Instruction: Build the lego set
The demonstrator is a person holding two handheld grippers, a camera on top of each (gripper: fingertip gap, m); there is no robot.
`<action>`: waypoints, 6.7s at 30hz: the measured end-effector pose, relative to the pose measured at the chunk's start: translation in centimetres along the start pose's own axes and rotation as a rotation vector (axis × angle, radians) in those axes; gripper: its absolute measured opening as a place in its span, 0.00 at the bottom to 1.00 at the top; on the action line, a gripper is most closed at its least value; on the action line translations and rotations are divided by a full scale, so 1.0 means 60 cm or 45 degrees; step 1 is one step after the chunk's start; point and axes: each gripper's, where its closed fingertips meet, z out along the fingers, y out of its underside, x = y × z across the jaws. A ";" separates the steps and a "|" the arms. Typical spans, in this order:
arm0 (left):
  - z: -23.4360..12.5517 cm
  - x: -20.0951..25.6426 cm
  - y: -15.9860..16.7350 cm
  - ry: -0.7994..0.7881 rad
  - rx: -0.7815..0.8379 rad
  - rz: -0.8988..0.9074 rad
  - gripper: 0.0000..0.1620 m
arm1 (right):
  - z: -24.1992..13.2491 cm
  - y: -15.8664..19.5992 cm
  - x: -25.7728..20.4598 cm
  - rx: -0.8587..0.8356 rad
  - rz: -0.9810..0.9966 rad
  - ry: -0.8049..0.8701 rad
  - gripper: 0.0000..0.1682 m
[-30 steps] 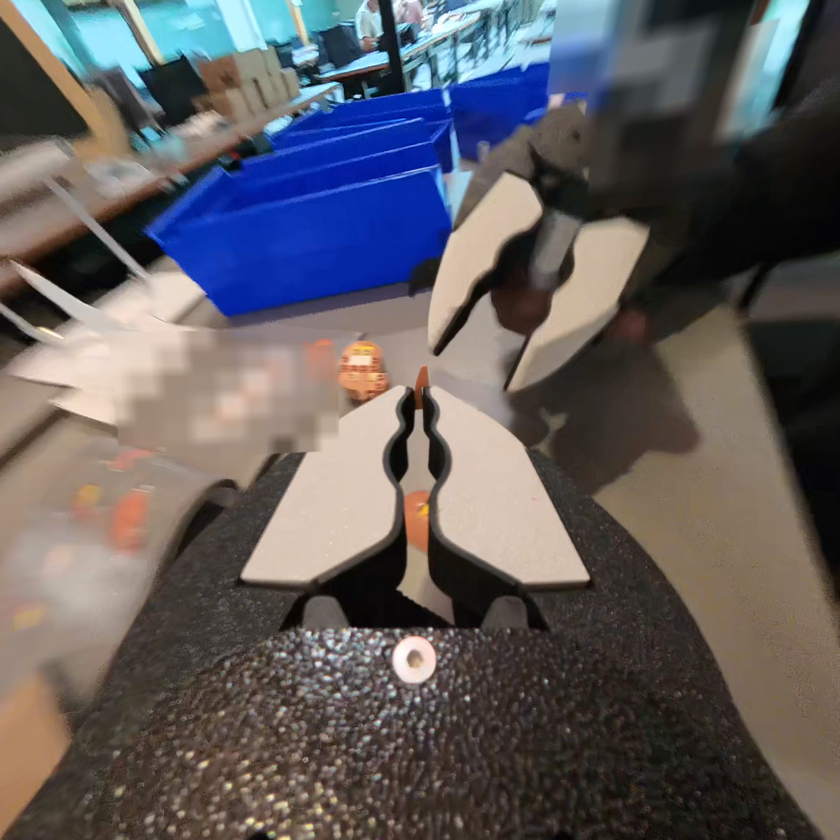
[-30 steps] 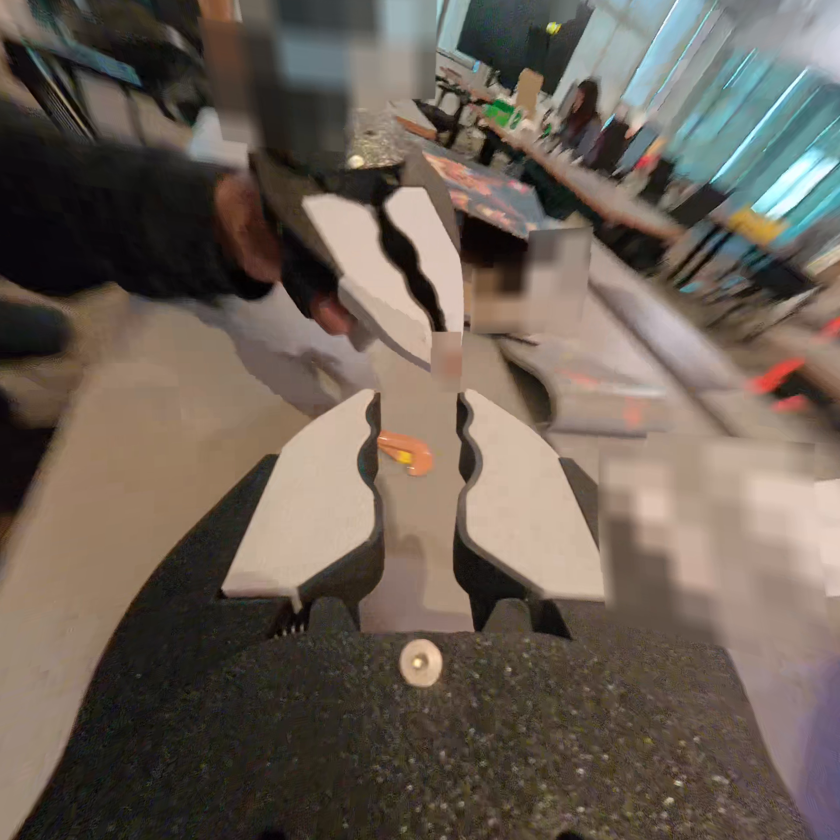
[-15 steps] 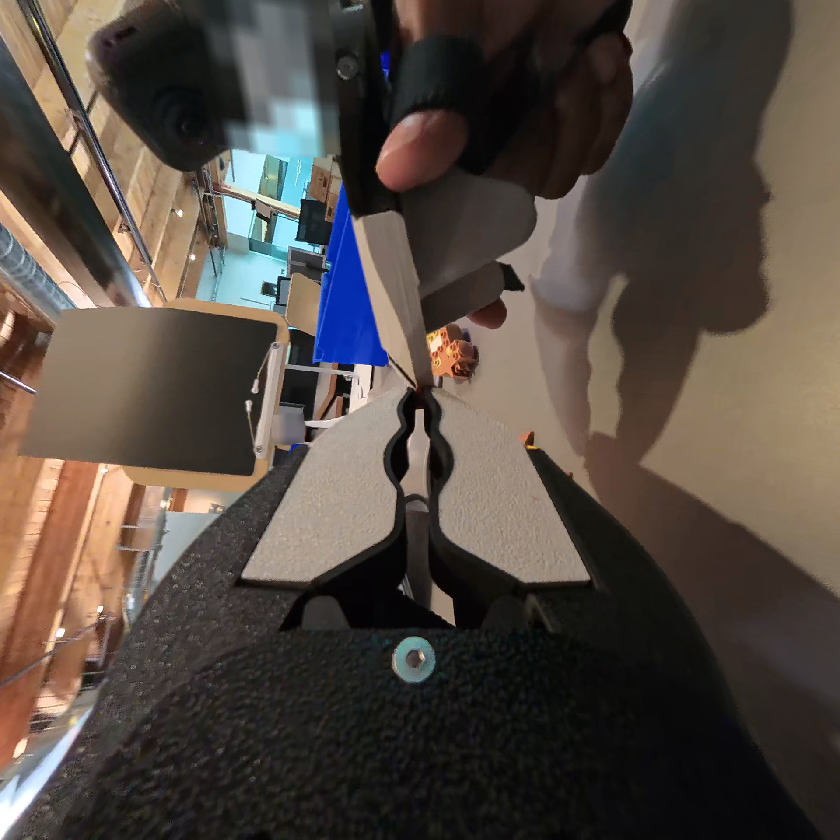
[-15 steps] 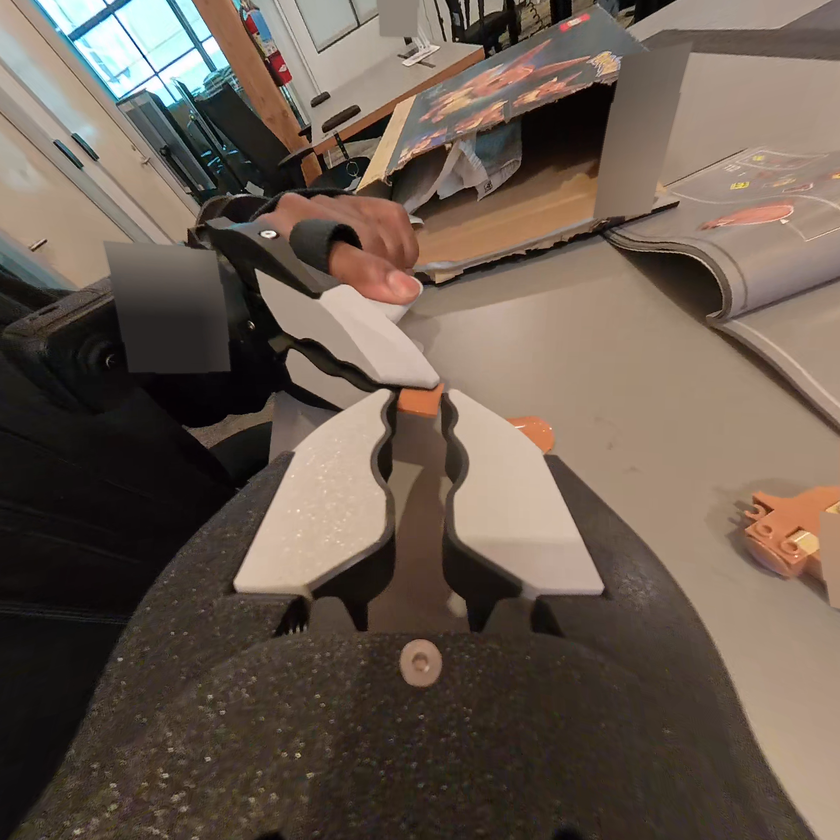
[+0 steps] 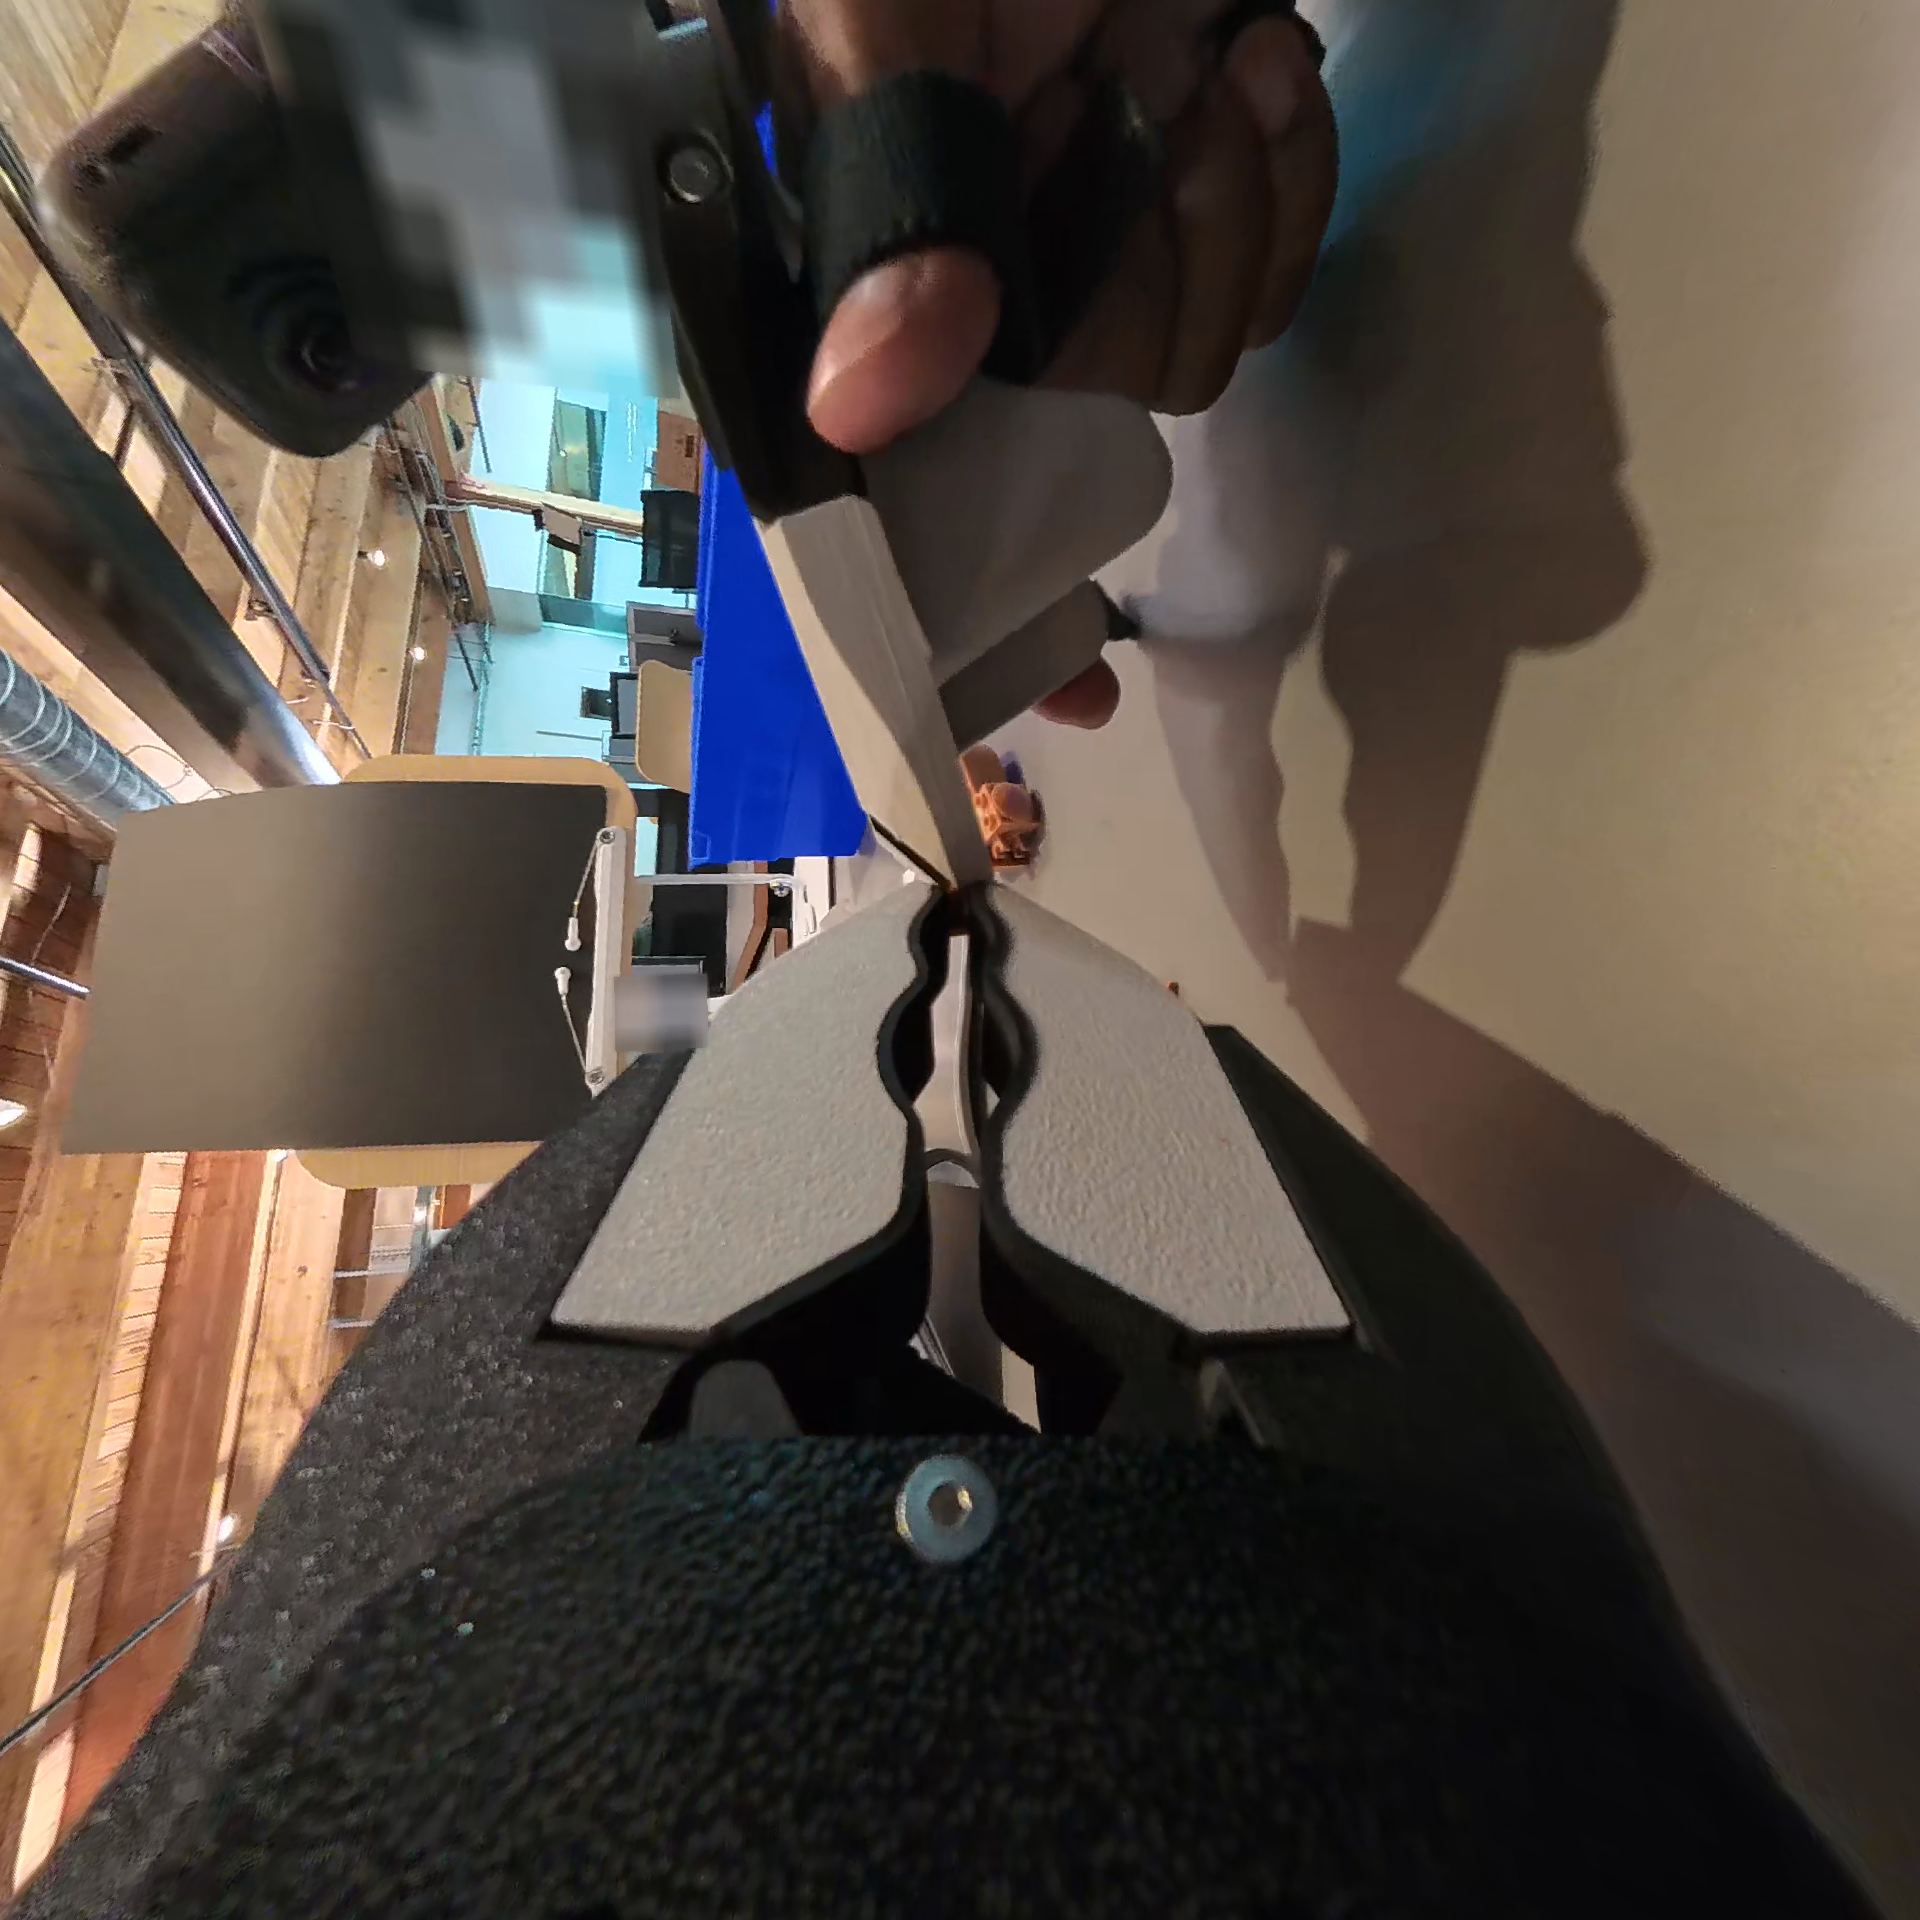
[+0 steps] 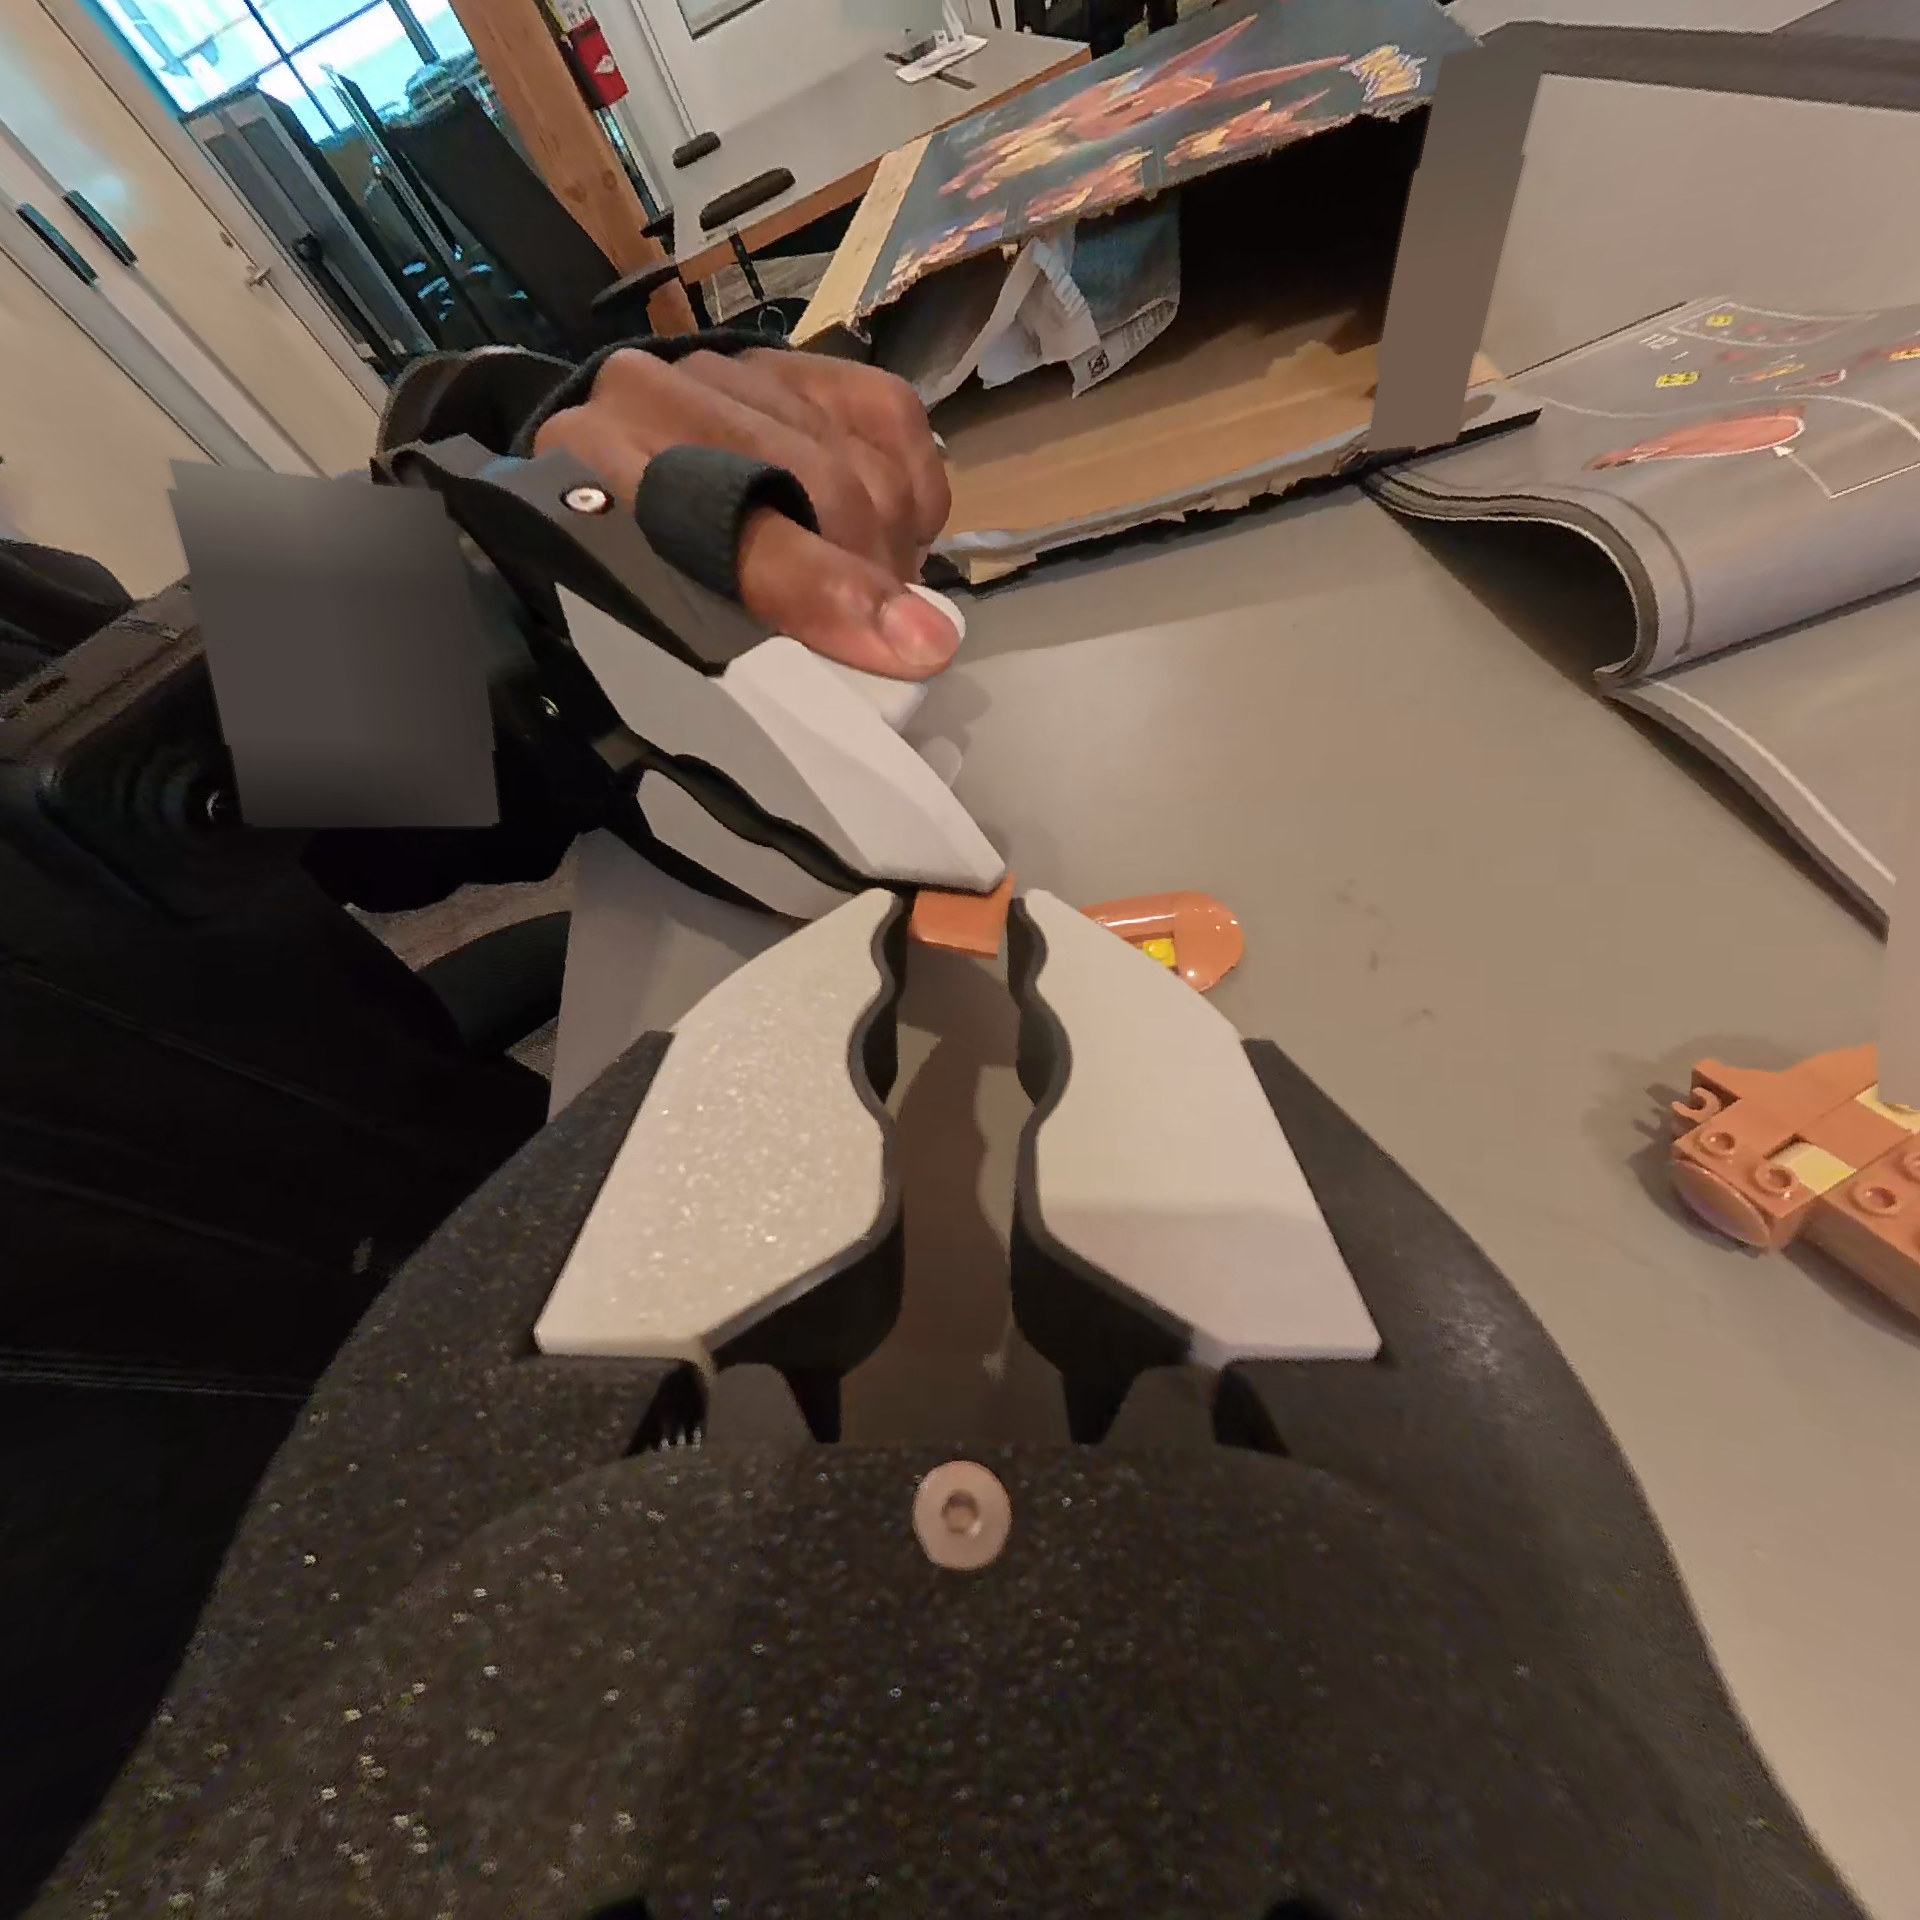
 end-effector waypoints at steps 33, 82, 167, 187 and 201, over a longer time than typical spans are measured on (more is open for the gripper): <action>-0.011 0.106 0.021 1.139 -0.137 -1.237 0.22 | -0.051 0.025 0.027 -0.030 -0.101 0.074 0.10; -0.078 0.160 -0.171 0.732 -0.255 -1.551 0.20 | -0.105 0.130 -0.162 0.183 0.038 0.365 0.10; -0.100 0.154 -0.215 0.029 0.529 -3.437 0.19 | -0.130 0.181 -0.185 0.200 -0.247 0.552 0.10; -0.088 0.165 -0.200 -0.101 0.636 -3.651 0.02 | -0.109 0.201 -0.187 0.188 -0.222 0.466 0.10; -0.101 0.151 -0.211 0.058 0.687 -3.395 0.02 | -0.104 0.181 -0.181 0.153 -0.134 0.389 0.10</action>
